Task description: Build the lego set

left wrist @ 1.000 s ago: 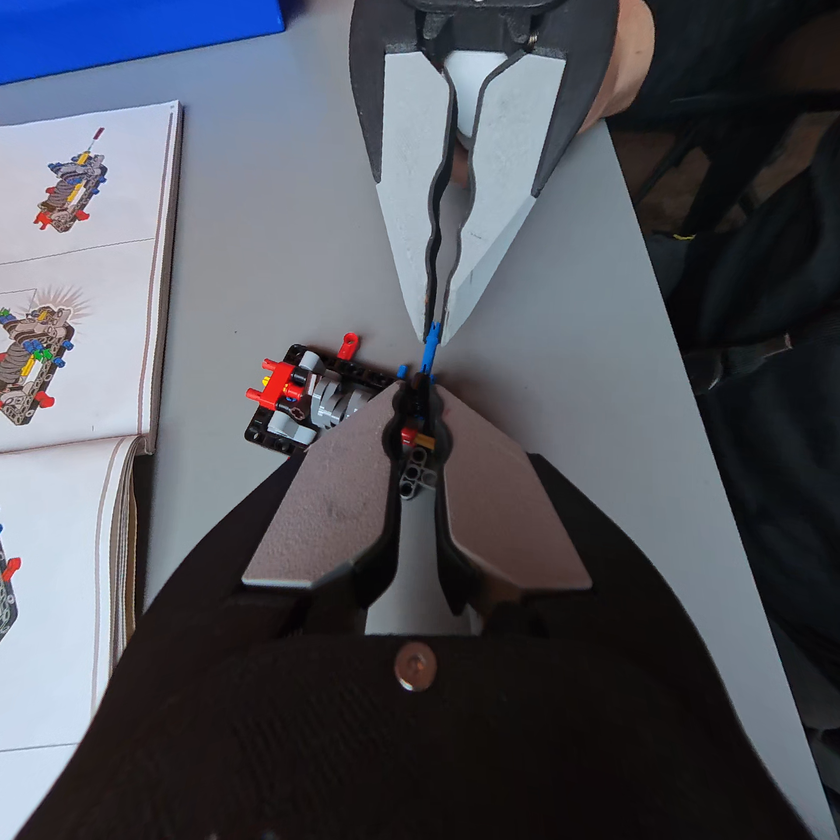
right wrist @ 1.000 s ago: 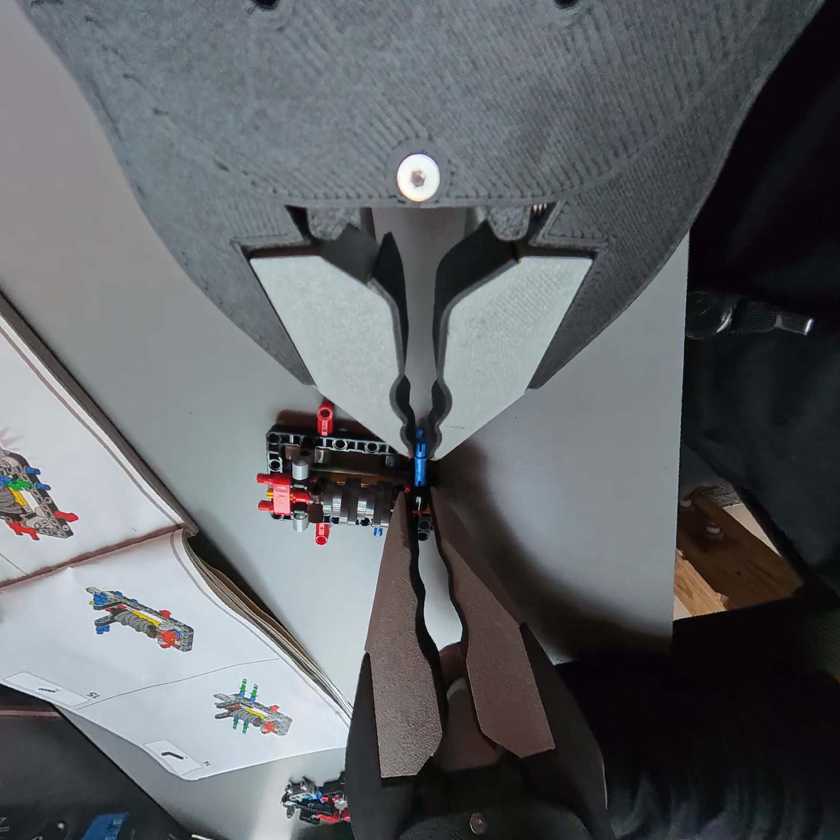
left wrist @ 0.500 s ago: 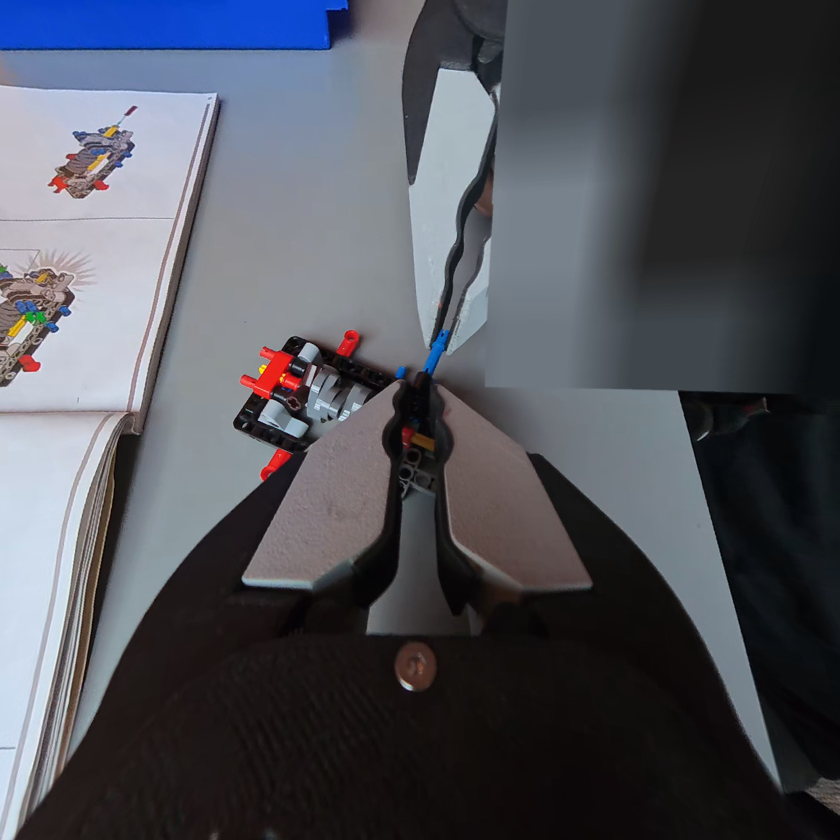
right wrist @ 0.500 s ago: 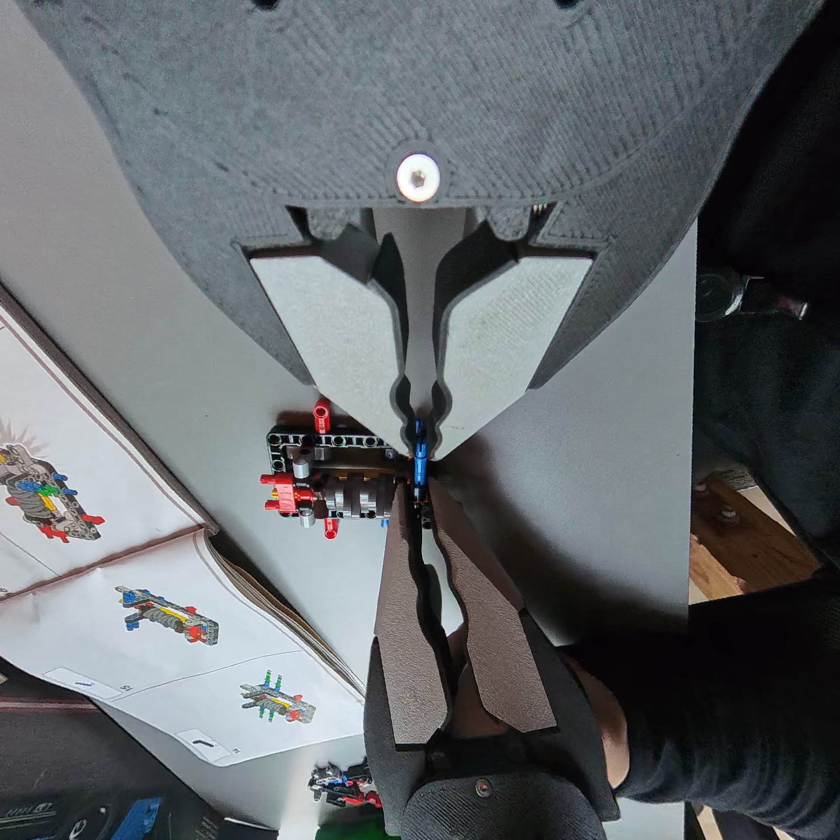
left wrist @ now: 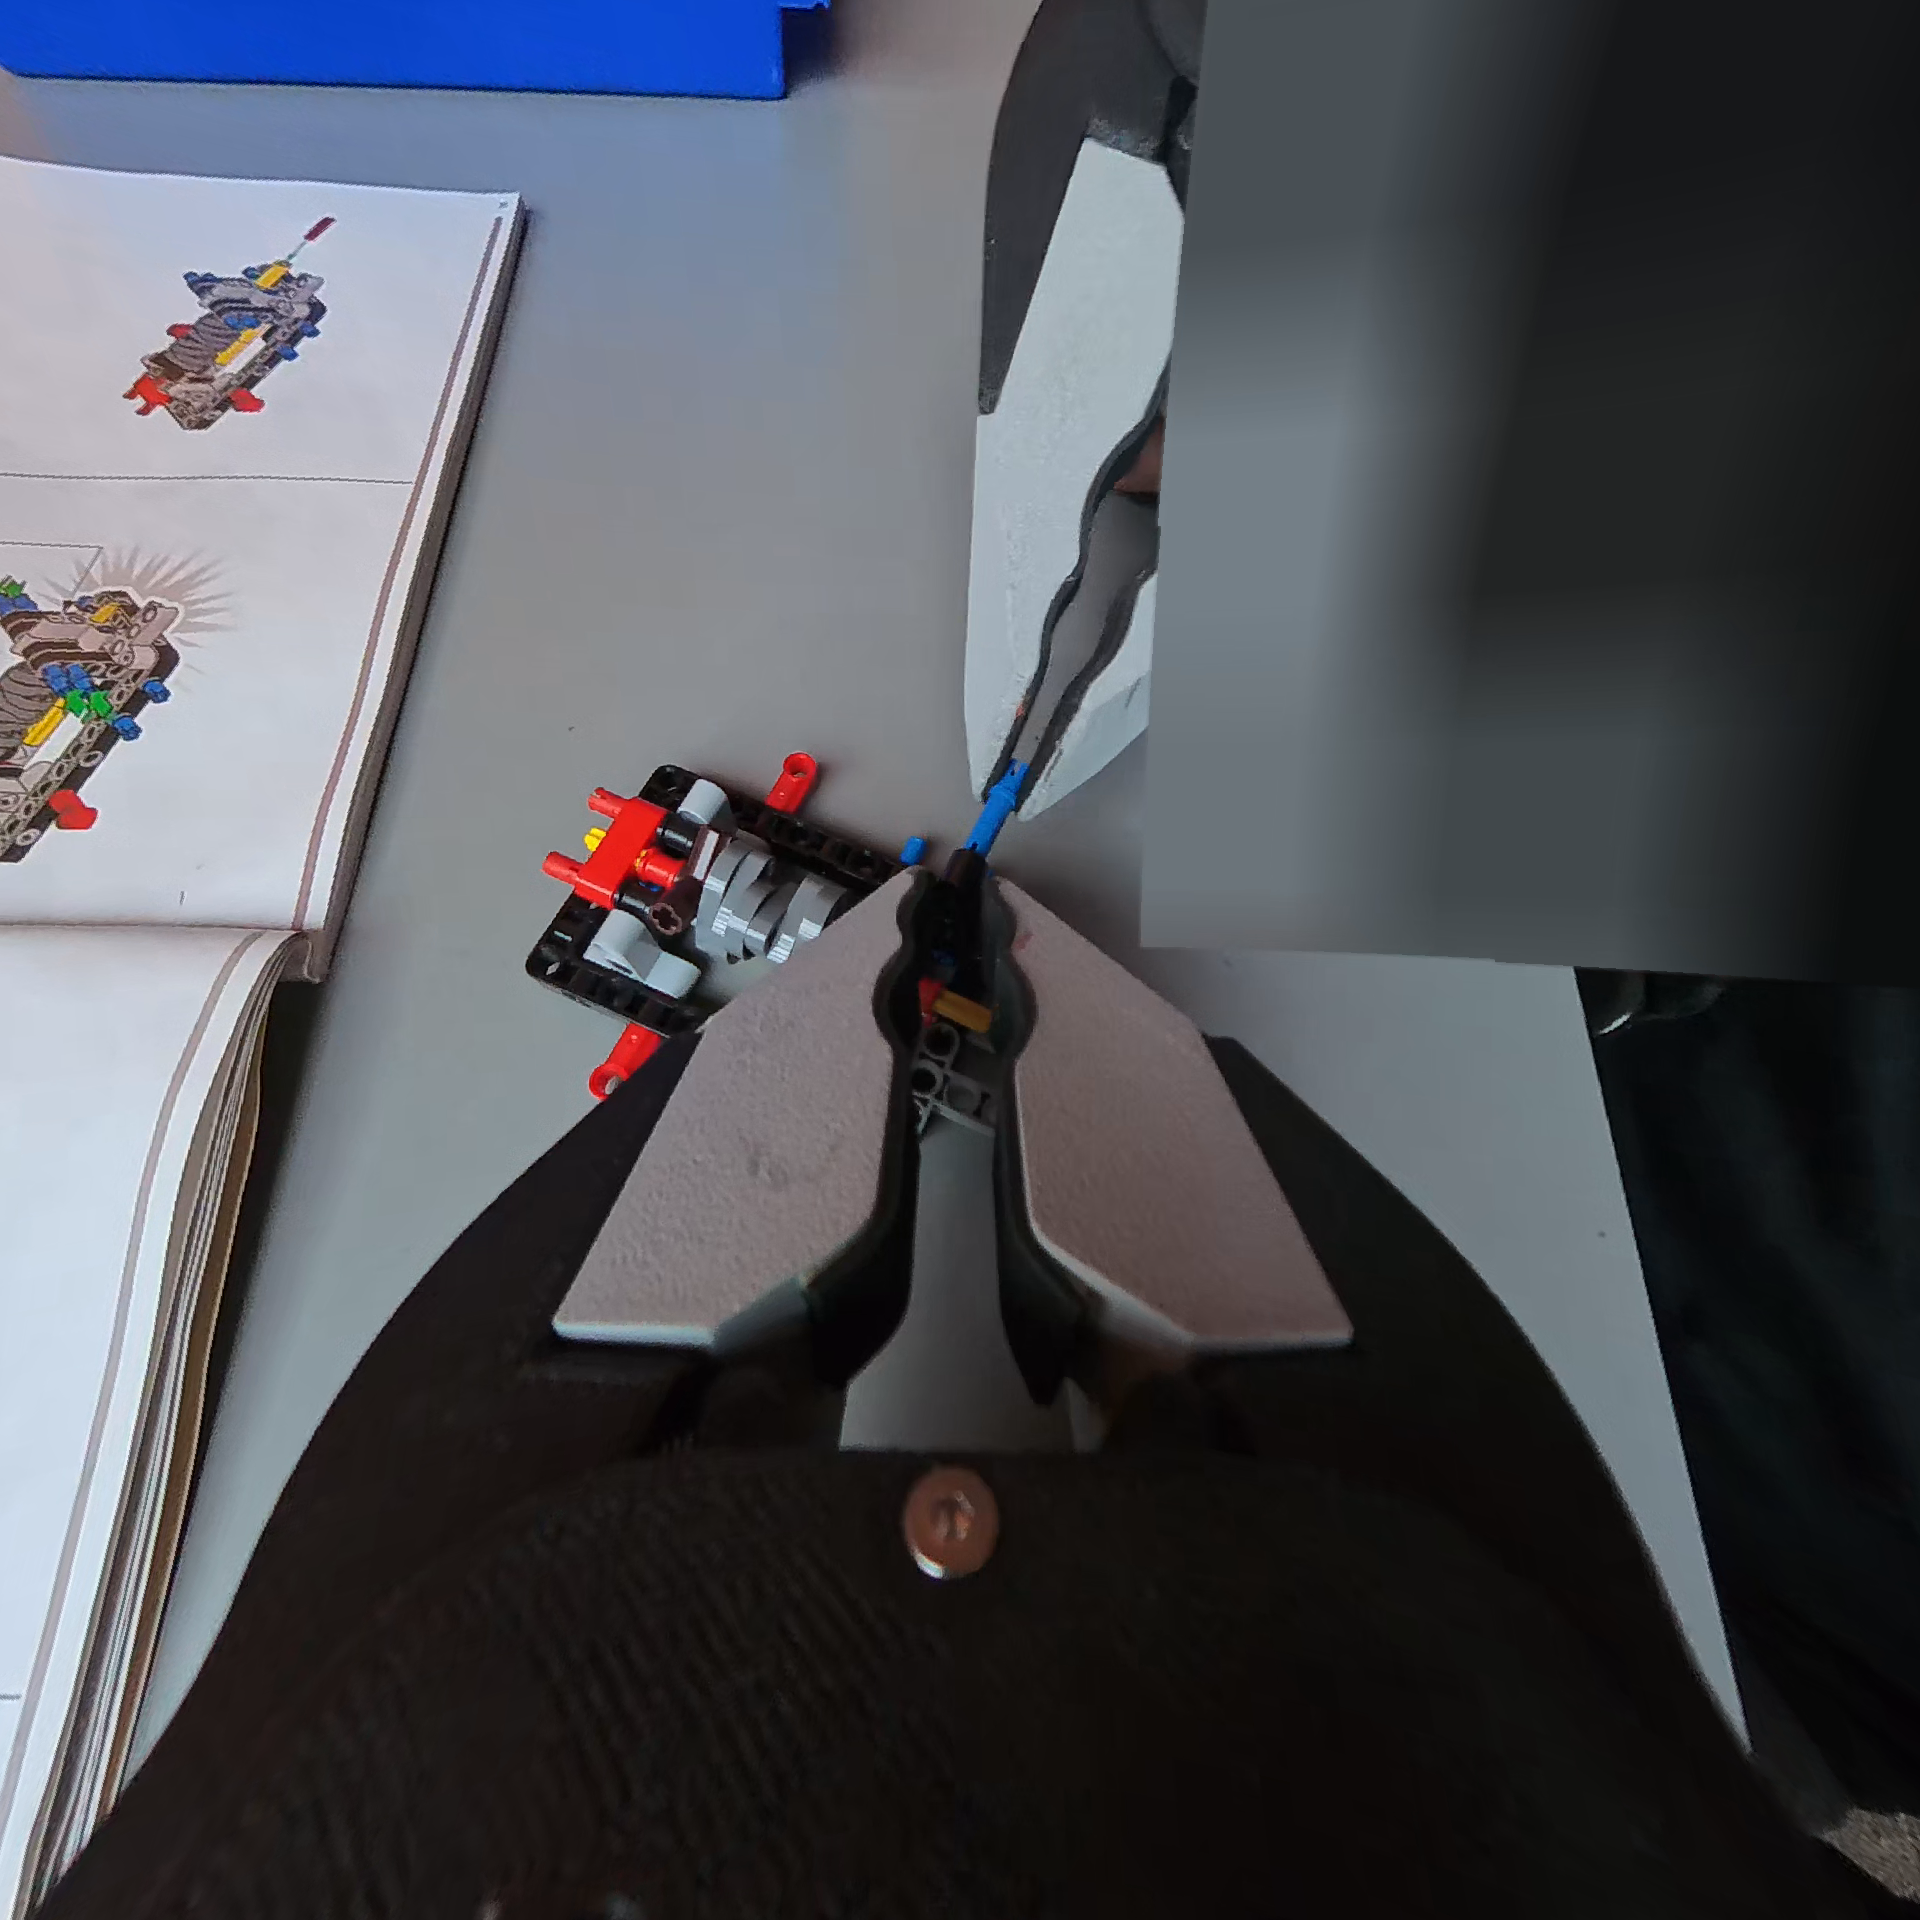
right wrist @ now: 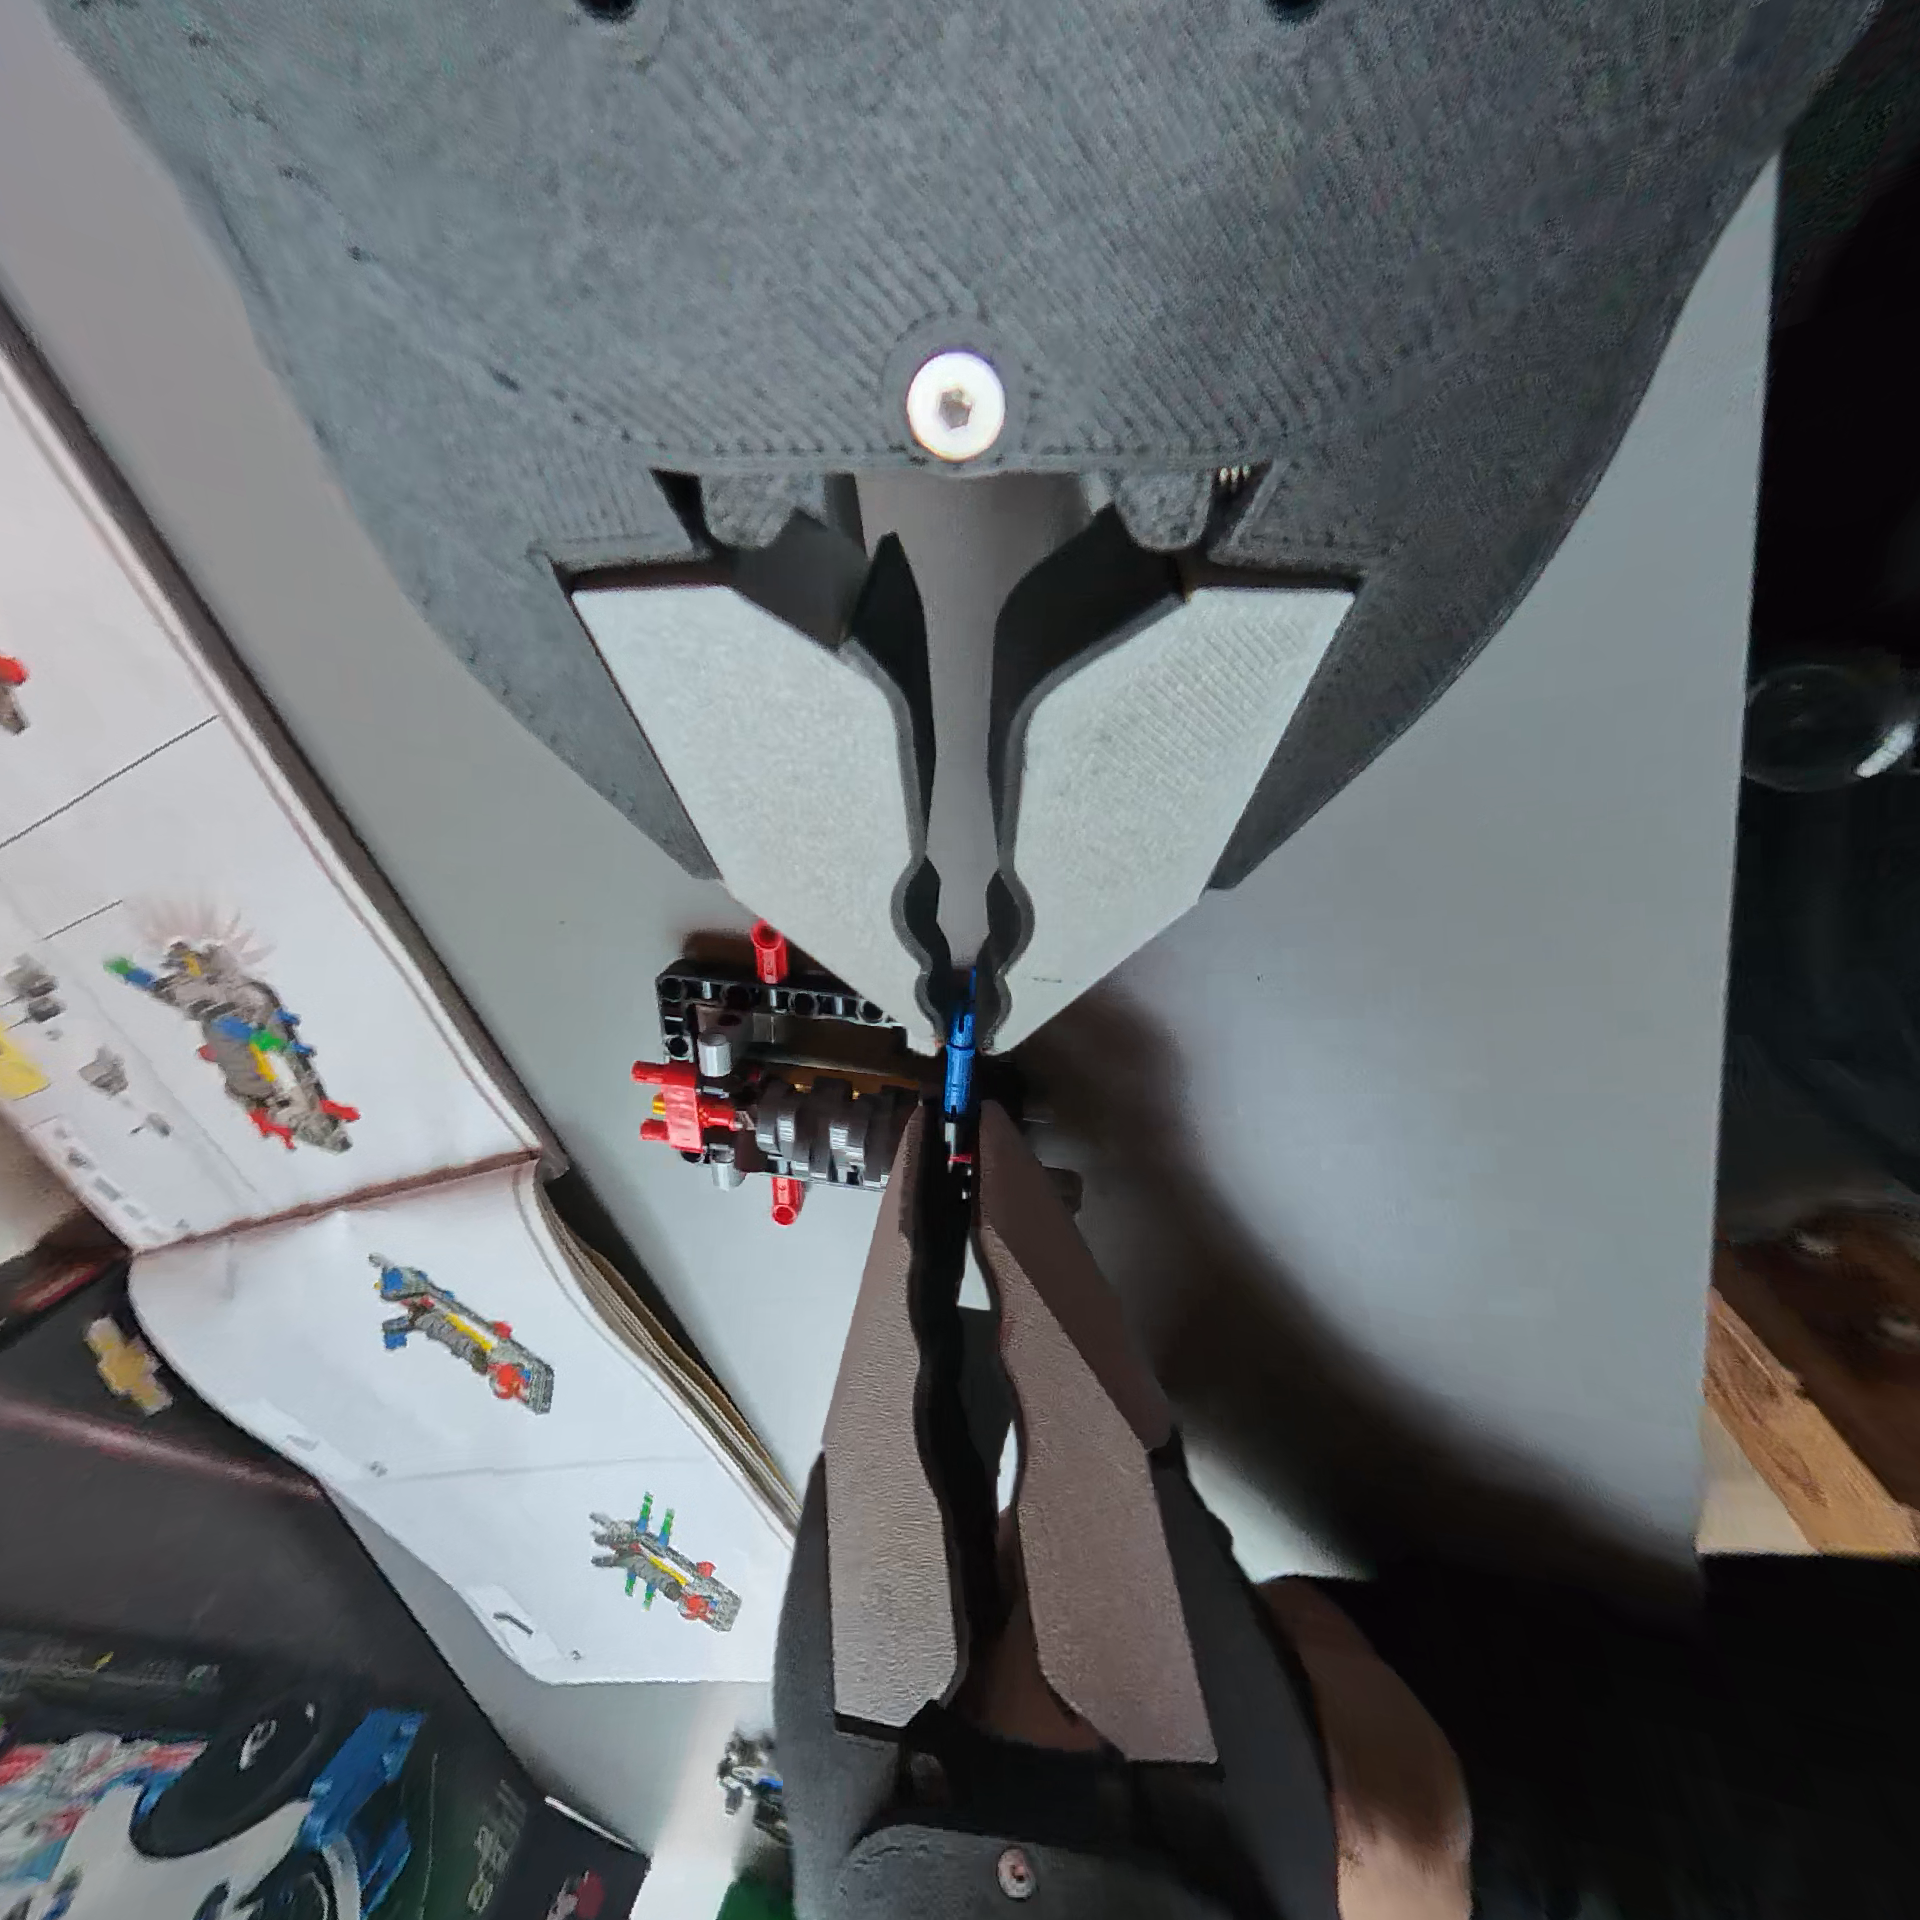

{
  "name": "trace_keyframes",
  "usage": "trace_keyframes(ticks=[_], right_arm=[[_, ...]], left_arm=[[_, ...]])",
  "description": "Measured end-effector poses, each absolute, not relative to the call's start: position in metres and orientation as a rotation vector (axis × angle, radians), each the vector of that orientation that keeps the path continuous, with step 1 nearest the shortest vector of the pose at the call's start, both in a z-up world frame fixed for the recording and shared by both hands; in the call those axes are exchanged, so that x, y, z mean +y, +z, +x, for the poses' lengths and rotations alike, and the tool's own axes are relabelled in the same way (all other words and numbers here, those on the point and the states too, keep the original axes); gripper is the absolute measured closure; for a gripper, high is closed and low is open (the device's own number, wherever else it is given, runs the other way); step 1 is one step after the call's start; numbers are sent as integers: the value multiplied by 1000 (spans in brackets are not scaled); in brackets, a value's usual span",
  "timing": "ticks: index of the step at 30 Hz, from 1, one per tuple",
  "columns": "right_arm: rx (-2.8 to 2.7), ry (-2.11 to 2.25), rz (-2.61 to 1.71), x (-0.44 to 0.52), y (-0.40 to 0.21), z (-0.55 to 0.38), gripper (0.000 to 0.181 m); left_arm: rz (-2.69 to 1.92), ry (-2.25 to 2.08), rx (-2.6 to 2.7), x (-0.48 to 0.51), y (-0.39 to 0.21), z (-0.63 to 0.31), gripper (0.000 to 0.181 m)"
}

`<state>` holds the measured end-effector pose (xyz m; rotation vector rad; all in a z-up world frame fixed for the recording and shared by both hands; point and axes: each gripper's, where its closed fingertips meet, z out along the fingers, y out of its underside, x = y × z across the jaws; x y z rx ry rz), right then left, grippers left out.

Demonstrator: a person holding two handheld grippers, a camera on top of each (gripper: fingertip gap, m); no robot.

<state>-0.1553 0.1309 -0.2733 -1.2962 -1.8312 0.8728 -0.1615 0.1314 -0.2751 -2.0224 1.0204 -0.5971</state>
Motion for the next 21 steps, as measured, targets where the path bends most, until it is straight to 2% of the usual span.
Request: trace_keyframes(ticks=[8, 21], right_arm=[[-1870, 633, -1119, 131, -272, -155, 181], [-1922, 705, -1071, 129, -272, -156, 181]], left_arm=[[-2053, -571, 1051, 130, -276, -161, 175], [-2022, -574, 1116, 127, -275, -162, 176]])
